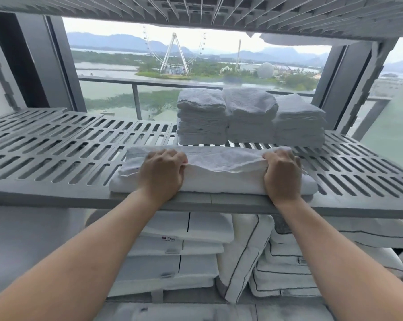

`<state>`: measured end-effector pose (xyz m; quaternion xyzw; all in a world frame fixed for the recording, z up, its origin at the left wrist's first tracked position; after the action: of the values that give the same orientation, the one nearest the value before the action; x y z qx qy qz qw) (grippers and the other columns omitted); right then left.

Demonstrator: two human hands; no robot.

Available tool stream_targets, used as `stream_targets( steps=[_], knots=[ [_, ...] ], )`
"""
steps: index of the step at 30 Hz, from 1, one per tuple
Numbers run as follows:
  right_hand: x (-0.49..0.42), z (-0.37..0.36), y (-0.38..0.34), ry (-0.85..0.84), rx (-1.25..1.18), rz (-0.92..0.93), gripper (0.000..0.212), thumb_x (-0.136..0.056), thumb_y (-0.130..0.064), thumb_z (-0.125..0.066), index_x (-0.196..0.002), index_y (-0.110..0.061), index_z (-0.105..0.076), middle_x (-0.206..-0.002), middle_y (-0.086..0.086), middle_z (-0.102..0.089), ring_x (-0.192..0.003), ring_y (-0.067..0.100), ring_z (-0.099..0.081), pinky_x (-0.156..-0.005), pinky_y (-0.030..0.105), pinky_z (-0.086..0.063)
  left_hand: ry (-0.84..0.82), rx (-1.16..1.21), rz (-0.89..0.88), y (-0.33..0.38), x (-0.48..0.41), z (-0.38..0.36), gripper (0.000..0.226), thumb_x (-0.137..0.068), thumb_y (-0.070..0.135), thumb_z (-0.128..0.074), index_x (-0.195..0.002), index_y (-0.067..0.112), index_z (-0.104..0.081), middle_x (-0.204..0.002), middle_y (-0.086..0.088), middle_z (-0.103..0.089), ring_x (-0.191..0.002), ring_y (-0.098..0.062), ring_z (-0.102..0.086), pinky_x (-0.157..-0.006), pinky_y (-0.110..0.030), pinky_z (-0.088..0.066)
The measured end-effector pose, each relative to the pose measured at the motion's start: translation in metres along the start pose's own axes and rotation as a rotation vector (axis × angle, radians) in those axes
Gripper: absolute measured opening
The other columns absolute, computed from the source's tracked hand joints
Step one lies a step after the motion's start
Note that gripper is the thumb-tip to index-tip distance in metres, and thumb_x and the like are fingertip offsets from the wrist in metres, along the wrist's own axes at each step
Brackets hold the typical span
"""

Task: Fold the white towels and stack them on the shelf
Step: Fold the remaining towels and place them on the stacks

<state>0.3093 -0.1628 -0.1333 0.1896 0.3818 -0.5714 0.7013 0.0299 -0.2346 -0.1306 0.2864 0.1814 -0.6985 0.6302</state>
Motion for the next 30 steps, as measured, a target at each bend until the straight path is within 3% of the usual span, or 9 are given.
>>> stream_targets(
  steps=[5, 10, 17, 20, 22, 25, 28, 30],
  knots=[
    [0.006, 0.008, 0.011, 0.048, -0.022, 0.056, 0.025, -0.076, 0.008, -0.057, -0.090, -0.009, -0.070, -0.087, 0.009, -0.060, -0.091, 0.032, -0.053, -0.083, 0.041, -0.034, 0.085, -0.016, 0.119, 0.009, 0.012, -0.003, 0.014, -0.088, 0.008, -0.059, -0.102, 0.008, -0.061, -0.099, -0.013, -0.069, -0.091, -0.036, -0.064, -0.080, -0.044, -0.047],
    [0.019, 0.011, 0.019, 0.038, 0.000, 0.139, 0.017, -0.073, 0.002, -0.057, -0.080, -0.009, -0.068, -0.080, 0.006, -0.060, -0.090, 0.031, -0.051, -0.081, 0.042, -0.037, -0.007, -0.008, 0.149, 0.007, 0.018, -0.004, 0.014, -0.087, 0.012, -0.058, -0.101, 0.009, -0.058, -0.101, -0.012, -0.065, -0.096, -0.034, -0.060, -0.081, -0.044, -0.046],
    [0.035, 0.017, 0.024, -0.008, -0.017, 0.202, 0.022, -0.077, -0.016, -0.045, -0.069, -0.016, -0.065, -0.070, -0.003, -0.060, -0.077, 0.024, -0.052, -0.077, 0.039, -0.035, -0.084, 0.023, 0.004, 0.001, 0.019, 0.002, 0.014, -0.080, 0.004, -0.055, -0.089, 0.014, -0.057, -0.092, -0.005, -0.061, -0.092, -0.029, -0.057, -0.079, -0.042, -0.047],
    [0.032, 0.023, 0.021, -0.011, -0.046, 0.190, 0.031, -0.084, -0.025, -0.039, -0.060, -0.019, -0.057, -0.061, -0.005, -0.056, -0.065, 0.021, -0.052, -0.074, 0.038, -0.034, -0.129, 0.066, -0.051, -0.004, 0.021, 0.005, 0.014, -0.083, 0.023, -0.048, -0.091, 0.017, -0.058, -0.093, 0.001, -0.059, -0.094, -0.020, -0.053, -0.081, -0.040, -0.046],
    [0.025, 0.028, 0.015, 0.001, -0.080, 0.169, 0.037, -0.089, -0.028, -0.040, -0.056, -0.019, -0.052, -0.056, -0.004, -0.055, -0.058, 0.023, -0.052, -0.074, 0.038, -0.036, -0.120, 0.108, -0.043, -0.005, 0.020, 0.006, 0.027, -0.089, 0.039, -0.041, -0.089, 0.019, -0.059, -0.092, 0.004, -0.060, -0.092, -0.016, -0.052, -0.078, -0.037, -0.045],
    [0.013, 0.025, 0.003, -0.058, -0.130, 0.177, 0.032, -0.090, -0.027, -0.051, -0.060, -0.018, -0.056, -0.057, -0.004, -0.057, -0.058, 0.021, -0.055, -0.071, 0.033, -0.039, -0.118, 0.156, -0.002, -0.009, 0.017, 0.009, 0.022, -0.090, 0.037, -0.049, -0.087, 0.021, -0.062, -0.091, 0.005, -0.063, -0.093, -0.019, -0.057, -0.078, -0.039, -0.050],
    [0.011, 0.017, 0.003, -0.146, -0.171, 0.200, 0.020, -0.089, -0.029, -0.059, -0.074, -0.018, -0.064, -0.068, -0.004, -0.062, -0.069, 0.019, -0.060, -0.060, 0.027, -0.040, -0.146, 0.127, -0.060, -0.014, 0.020, 0.006, 0.014, -0.090, 0.027, -0.066, -0.102, 0.020, -0.067, -0.104, 0.002, -0.067, -0.105, -0.021, -0.060, -0.088, -0.044, -0.052],
    [0.015, 0.009, 0.008, -0.239, -0.218, 0.227, 0.021, -0.090, -0.039, -0.061, -0.086, -0.019, -0.068, -0.081, -0.003, -0.065, -0.082, 0.017, -0.060, -0.065, 0.029, -0.046, -0.143, 0.125, -0.065, -0.020, 0.022, 0.006, 0.018, -0.091, 0.024, -0.068, -0.108, 0.018, -0.069, -0.111, 0.002, -0.068, -0.108, -0.021, -0.061, -0.091, -0.042, -0.052]
  ],
)
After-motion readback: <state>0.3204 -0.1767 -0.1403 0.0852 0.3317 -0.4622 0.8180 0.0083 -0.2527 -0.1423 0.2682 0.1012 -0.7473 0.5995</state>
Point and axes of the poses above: each hand's wrist, its own x-axis away from the middle knuckle, its own z-axis out of the back of the hand, y = z × x, the point moved 3 cm from there along -x, towards the middle knuckle
